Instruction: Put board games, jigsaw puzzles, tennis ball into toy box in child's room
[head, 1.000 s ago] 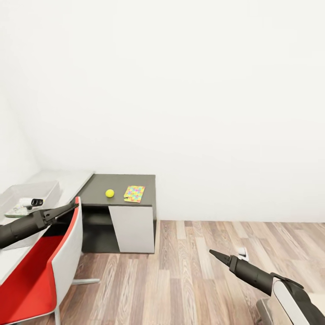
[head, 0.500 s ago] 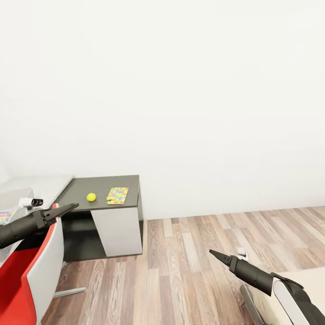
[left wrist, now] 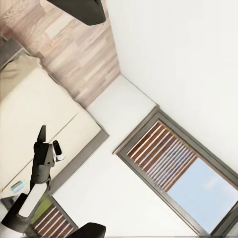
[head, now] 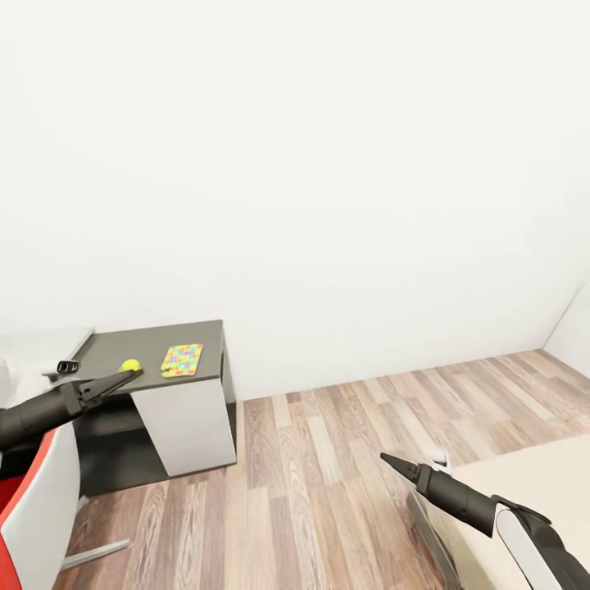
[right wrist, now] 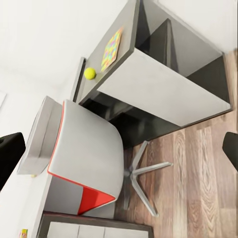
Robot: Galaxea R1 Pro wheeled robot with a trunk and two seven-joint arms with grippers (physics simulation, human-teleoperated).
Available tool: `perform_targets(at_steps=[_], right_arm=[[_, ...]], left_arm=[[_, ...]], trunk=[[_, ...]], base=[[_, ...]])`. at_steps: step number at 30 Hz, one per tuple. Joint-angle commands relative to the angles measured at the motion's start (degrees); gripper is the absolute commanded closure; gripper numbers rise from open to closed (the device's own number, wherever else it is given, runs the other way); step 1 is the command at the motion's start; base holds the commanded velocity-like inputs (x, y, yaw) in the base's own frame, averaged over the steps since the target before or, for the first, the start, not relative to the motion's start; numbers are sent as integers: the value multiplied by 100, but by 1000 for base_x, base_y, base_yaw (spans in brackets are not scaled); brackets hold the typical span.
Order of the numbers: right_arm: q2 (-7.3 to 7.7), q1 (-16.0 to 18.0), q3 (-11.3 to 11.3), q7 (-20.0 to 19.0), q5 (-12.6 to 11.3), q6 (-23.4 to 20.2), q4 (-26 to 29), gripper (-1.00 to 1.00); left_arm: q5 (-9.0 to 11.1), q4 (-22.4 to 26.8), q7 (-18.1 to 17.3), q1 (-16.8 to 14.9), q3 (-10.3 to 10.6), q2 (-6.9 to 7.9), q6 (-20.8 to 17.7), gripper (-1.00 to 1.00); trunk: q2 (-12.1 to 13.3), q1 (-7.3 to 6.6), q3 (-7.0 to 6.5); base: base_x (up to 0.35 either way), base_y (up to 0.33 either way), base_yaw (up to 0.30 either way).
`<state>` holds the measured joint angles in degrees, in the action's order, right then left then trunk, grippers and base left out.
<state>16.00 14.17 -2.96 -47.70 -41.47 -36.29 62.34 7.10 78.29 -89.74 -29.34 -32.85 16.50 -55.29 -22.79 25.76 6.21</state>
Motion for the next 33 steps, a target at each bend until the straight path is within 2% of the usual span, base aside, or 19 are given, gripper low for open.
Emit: perform_targets(at_steps=[1, 33], right_arm=[[0, 6, -2, -3, -28, -37, -2, -100], [0, 6, -2, -3, -28, -36, -22, -100]], left_arm=[[-7, 2, -26, -3, -4, 2, -61, -100], [-7, 2, -26, -4, -7, 2, -61, -100]], trunk=[[-13, 3, 13], [-13, 3, 13]], base=[[-74, 0, -259], [-82, 0, -243]])
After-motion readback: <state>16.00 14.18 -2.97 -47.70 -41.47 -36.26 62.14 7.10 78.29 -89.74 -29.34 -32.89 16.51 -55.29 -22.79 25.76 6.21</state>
